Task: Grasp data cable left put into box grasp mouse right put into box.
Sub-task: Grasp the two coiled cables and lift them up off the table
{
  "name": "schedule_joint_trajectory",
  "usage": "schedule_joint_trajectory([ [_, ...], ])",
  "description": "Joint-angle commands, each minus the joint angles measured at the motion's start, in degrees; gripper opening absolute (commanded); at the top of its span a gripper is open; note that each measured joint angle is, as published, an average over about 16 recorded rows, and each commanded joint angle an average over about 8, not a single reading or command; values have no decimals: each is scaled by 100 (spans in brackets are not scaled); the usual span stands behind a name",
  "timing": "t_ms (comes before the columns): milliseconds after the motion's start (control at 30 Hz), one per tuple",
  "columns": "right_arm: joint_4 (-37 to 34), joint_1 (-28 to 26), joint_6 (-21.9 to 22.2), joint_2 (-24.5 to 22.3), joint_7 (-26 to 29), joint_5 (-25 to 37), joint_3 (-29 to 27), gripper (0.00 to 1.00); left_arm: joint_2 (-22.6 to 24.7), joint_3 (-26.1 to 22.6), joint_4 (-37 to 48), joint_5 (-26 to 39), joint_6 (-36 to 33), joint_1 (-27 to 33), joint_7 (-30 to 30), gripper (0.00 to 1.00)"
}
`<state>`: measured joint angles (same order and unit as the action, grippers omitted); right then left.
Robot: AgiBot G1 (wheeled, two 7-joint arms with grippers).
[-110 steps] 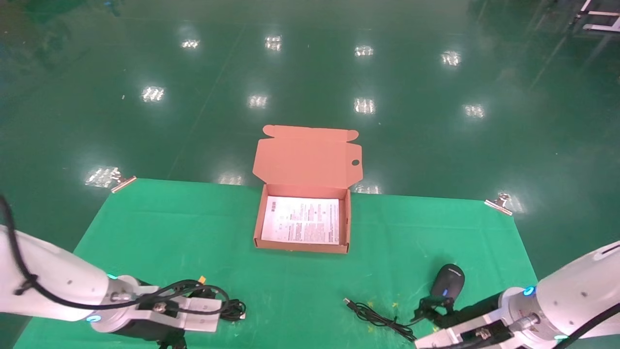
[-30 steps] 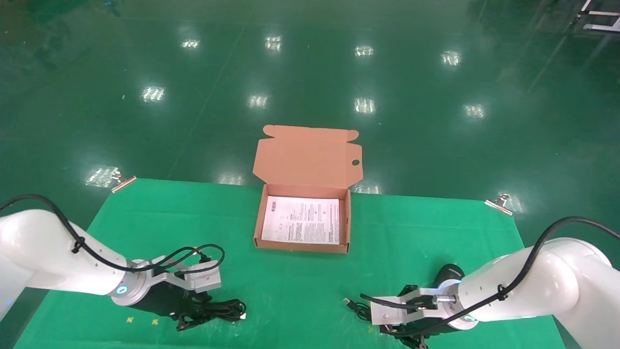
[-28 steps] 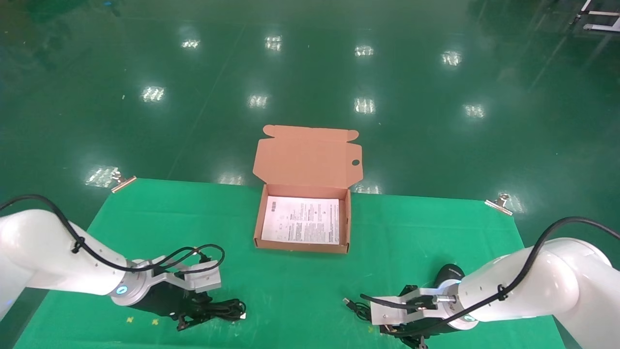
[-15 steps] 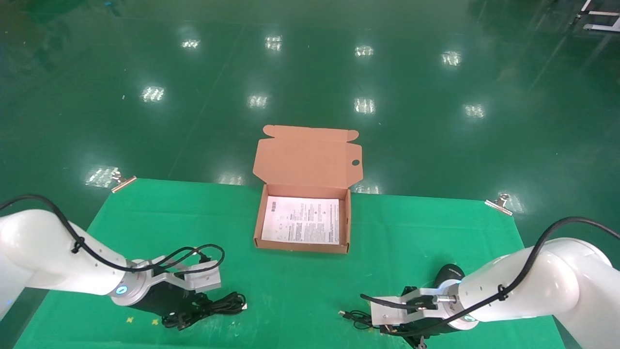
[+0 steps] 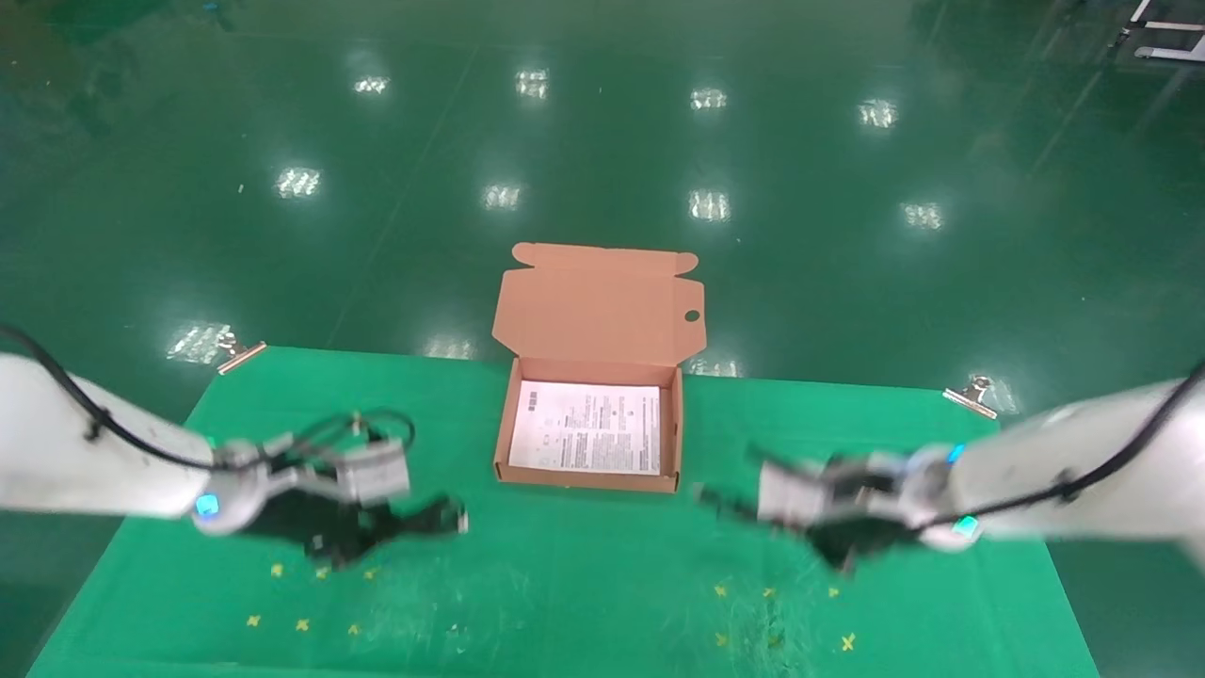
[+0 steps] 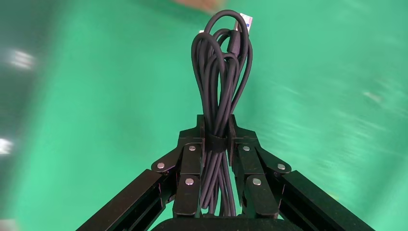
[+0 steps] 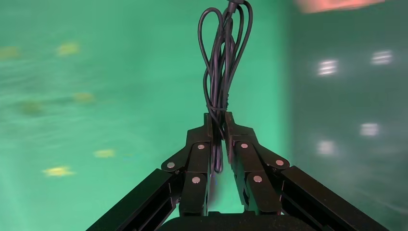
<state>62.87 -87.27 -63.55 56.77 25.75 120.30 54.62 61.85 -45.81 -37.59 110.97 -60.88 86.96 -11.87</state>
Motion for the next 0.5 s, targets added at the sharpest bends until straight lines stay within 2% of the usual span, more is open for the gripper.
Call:
schedule_joint_trajectory([
  [33,234,-202,10,-132,236,135,-91,0,-100,55,-223,-4,124,77,15,0],
  [267,574,-792,260,76,429,454,-275,0,-107,150,-995,419,868,268,-362,0],
  [500,259,-1237,773,648,146,337,-429,0,179,160,-1262,999,1476,473,-846,0],
])
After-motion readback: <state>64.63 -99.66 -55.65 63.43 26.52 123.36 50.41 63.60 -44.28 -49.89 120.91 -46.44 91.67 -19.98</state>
